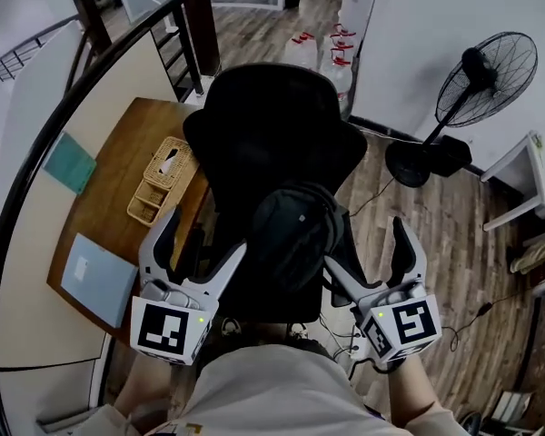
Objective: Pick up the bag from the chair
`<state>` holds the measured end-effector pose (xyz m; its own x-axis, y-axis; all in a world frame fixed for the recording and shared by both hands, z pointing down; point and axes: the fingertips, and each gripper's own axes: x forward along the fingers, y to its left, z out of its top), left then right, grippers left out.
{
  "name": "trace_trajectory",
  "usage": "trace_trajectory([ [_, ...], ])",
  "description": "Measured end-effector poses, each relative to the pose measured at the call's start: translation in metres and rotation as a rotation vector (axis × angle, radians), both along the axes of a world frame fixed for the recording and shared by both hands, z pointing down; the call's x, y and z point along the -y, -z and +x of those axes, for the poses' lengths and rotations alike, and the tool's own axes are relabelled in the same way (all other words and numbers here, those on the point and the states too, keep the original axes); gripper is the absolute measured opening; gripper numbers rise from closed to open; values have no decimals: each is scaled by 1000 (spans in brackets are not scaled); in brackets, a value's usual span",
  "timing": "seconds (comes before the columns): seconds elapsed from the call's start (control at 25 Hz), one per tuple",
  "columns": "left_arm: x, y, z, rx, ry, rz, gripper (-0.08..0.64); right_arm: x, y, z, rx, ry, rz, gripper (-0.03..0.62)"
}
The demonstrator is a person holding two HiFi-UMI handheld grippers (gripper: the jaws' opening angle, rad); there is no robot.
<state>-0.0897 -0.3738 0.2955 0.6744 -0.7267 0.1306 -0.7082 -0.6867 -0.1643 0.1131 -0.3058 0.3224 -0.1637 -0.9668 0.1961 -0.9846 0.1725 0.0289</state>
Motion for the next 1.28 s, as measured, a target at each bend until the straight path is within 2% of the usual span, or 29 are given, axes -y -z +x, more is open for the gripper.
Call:
trace_trajectory([
  [0.36, 29, 4, -35, -27, -156, -5, 419, -3, 10, -43, -24, -170, 11, 558],
  [0.64, 36, 3, -33, -31, -214, -6, 419, -12, 6, -46, -25, -240, 1, 558],
  [0.84, 48, -3, -19, -16, -230, -17, 419, -4, -5, -31, 51, -253, -13, 558],
  [0.96, 56, -11, -3, 11, -254, -44, 419, 7, -14, -17, 47, -262, -32, 558],
  [1.12, 76, -30, 23, 11, -271, -55, 419, 28, -41, 12, 71, -280, -74, 558],
  [1.28, 101, -72, 51, 64, -270, -93, 419, 47, -76, 38, 189, -305, -112, 546],
])
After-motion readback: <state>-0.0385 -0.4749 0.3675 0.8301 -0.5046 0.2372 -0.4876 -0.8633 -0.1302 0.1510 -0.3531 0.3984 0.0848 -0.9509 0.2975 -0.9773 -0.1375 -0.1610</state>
